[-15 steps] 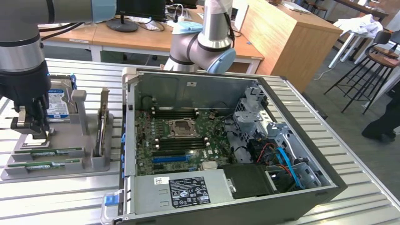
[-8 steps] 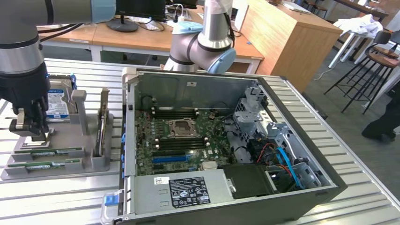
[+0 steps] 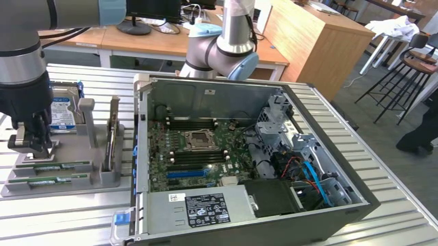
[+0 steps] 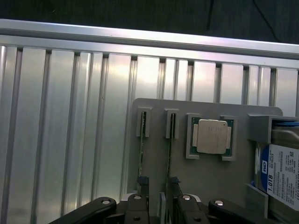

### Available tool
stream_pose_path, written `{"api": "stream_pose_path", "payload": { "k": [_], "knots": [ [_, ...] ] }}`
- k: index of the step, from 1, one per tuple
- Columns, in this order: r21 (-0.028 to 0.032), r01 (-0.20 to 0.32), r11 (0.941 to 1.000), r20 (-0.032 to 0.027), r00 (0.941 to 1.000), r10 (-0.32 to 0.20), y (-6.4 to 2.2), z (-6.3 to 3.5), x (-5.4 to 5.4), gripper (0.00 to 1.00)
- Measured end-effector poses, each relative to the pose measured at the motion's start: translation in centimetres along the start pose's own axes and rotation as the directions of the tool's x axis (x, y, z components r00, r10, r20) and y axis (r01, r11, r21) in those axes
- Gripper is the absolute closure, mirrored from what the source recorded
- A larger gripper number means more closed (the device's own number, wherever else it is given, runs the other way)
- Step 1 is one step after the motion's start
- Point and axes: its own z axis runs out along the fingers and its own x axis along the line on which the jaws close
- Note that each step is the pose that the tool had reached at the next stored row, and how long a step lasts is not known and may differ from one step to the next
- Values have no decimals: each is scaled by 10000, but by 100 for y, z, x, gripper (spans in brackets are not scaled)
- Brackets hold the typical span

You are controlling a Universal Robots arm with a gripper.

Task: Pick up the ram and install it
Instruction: 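Pick up the ram and move it above insertion slot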

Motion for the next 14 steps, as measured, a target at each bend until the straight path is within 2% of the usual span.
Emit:
{"api": "stream_pose_path", "payload": {
  "k": [14],
  "knots": [
    [0,-2,10000,0,10000,2,6,10,105,70]
  ]
}}
